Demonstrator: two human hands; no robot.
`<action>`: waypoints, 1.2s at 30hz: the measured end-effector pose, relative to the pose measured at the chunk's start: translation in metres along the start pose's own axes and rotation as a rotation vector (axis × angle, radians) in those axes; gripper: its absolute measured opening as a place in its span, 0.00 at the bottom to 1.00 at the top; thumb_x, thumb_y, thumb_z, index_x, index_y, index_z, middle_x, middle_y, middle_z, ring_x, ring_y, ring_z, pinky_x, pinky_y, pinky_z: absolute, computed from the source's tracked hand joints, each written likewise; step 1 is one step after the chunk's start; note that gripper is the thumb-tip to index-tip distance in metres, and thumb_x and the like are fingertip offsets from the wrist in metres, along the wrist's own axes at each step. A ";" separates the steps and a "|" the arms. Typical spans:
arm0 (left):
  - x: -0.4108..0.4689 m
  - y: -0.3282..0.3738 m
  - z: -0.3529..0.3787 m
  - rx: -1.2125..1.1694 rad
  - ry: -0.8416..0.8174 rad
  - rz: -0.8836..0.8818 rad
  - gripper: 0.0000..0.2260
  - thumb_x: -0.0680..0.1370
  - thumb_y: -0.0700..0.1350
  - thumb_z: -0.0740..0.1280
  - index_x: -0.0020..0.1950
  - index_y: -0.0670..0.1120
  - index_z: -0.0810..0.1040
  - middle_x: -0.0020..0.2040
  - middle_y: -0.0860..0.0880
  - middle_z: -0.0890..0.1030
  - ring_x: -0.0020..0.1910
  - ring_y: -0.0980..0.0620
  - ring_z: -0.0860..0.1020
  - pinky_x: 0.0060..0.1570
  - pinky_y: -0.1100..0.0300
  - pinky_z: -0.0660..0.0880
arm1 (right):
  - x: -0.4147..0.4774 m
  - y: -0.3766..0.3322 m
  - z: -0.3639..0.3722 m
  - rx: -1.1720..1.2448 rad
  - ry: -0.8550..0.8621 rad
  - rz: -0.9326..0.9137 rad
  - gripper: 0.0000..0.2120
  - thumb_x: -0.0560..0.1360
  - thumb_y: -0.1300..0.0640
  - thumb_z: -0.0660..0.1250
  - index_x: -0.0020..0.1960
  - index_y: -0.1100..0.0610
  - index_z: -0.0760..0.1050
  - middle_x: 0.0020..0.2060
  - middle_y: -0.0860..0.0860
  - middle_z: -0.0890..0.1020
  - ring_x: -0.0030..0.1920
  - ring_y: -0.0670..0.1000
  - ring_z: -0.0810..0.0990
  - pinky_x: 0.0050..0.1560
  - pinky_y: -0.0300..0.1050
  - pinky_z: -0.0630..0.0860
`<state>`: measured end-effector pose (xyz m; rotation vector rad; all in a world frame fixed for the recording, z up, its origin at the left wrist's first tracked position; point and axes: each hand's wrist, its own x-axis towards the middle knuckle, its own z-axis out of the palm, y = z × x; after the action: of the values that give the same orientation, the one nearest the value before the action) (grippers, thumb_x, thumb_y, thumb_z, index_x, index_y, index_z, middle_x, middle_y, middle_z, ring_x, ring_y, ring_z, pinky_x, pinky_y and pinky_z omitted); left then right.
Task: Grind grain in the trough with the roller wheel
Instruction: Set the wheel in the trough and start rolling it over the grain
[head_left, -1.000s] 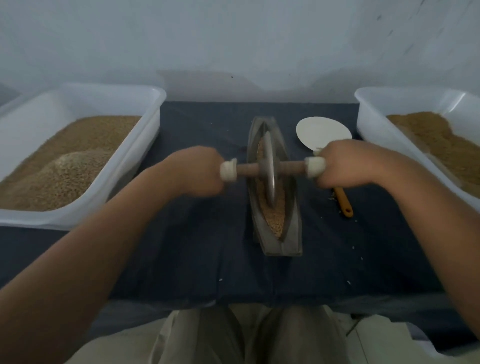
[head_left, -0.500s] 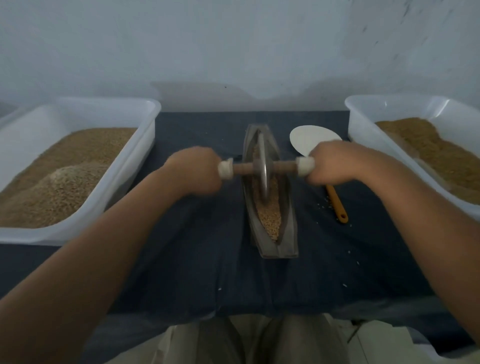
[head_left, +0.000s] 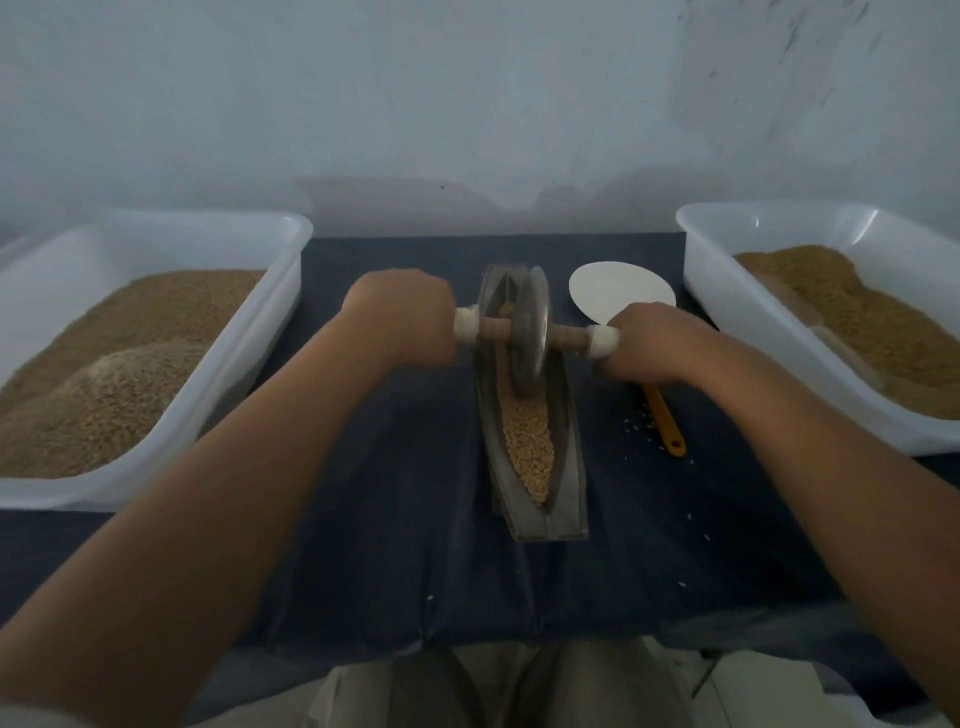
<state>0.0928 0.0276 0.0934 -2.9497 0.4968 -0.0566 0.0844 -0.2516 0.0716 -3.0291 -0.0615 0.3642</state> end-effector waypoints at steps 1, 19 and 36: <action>-0.014 -0.002 0.004 -0.041 -0.049 0.030 0.11 0.72 0.54 0.70 0.35 0.51 0.72 0.35 0.53 0.77 0.35 0.51 0.77 0.39 0.55 0.77 | -0.014 0.003 0.002 -0.027 -0.003 -0.037 0.09 0.71 0.43 0.73 0.41 0.48 0.78 0.37 0.47 0.82 0.38 0.48 0.81 0.36 0.46 0.75; -0.045 -0.013 0.039 -0.209 -0.095 0.006 0.10 0.67 0.57 0.66 0.35 0.52 0.77 0.33 0.54 0.79 0.32 0.55 0.78 0.32 0.58 0.73 | -0.032 0.008 -0.002 -0.137 0.099 -0.190 0.09 0.65 0.43 0.68 0.35 0.48 0.78 0.28 0.47 0.80 0.31 0.45 0.79 0.29 0.42 0.70; -0.052 -0.004 0.030 -0.115 0.012 0.030 0.09 0.68 0.56 0.66 0.34 0.52 0.74 0.31 0.55 0.76 0.30 0.54 0.75 0.32 0.58 0.72 | -0.037 0.015 0.006 -0.105 0.033 -0.154 0.11 0.66 0.39 0.67 0.37 0.47 0.79 0.32 0.46 0.82 0.33 0.44 0.80 0.30 0.44 0.72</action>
<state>0.0473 0.0524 0.0639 -3.0541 0.5646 -0.0441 0.0475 -0.2677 0.0726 -3.1052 -0.3198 0.3064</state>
